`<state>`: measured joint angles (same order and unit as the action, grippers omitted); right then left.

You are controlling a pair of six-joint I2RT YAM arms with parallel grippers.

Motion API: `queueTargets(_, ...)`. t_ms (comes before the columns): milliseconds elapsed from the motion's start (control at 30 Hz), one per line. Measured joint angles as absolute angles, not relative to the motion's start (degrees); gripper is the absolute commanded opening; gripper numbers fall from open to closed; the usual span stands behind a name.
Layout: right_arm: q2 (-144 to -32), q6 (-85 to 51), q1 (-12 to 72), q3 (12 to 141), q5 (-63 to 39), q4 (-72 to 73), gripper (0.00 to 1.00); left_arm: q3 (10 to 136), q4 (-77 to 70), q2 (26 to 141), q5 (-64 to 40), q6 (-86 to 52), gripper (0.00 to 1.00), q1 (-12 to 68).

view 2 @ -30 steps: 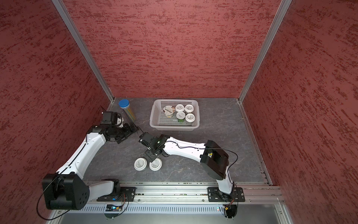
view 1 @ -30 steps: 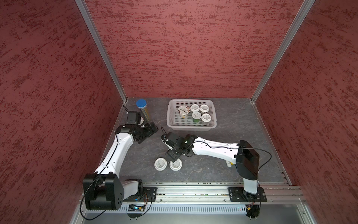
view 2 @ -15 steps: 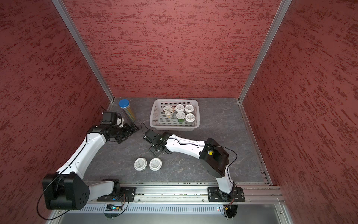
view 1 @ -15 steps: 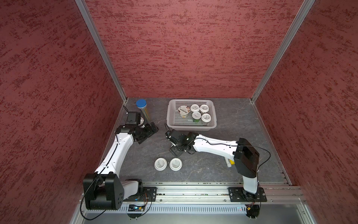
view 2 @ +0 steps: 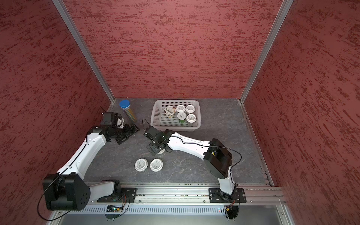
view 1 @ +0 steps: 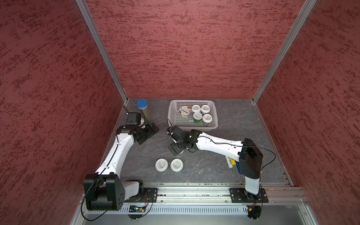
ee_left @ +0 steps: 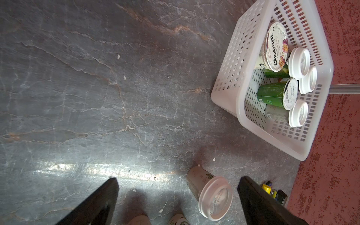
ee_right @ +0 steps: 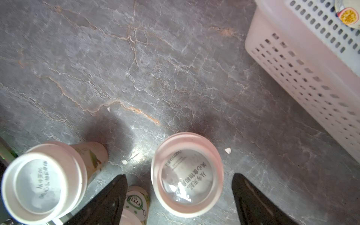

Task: Put the yogurt in the basket
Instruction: Move the yogurt at the center of the board, then pick up the yogurt from the center of the board.

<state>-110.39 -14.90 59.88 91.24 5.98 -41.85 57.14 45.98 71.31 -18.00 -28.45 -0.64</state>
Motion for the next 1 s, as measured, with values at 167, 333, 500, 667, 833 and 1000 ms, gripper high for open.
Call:
queueTargets(167,-110.8,-15.7,59.9,91.5,6.0,-43.0,0.85,56.9,45.8,71.3,-18.1,-28.5,1.00,-0.8)
queueTargets(333,-112.1,-16.0,59.8,91.5,6.2,-44.2,0.85,56.9,45.5,71.4,-18.2,-28.4,1.00,-0.8)
queueTargets(500,-112.9,-16.1,59.8,91.5,6.3,-44.8,0.81,56.3,45.3,71.4,-18.4,-28.4,1.00,-0.8)
queueTargets(667,-113.4,-16.1,59.7,91.5,6.3,-44.8,0.78,56.2,45.3,71.4,-18.6,-28.5,1.00,-0.8)
queueTargets(833,-113.6,-16.1,59.5,91.5,6.3,-44.8,0.77,56.2,45.3,71.4,-19.0,-28.5,1.00,-0.8)
queueTargets(1000,-114.0,-16.1,59.3,91.5,6.3,-44.8,0.76,56.2,45.3,71.4,-19.1,-28.5,1.00,-0.8)
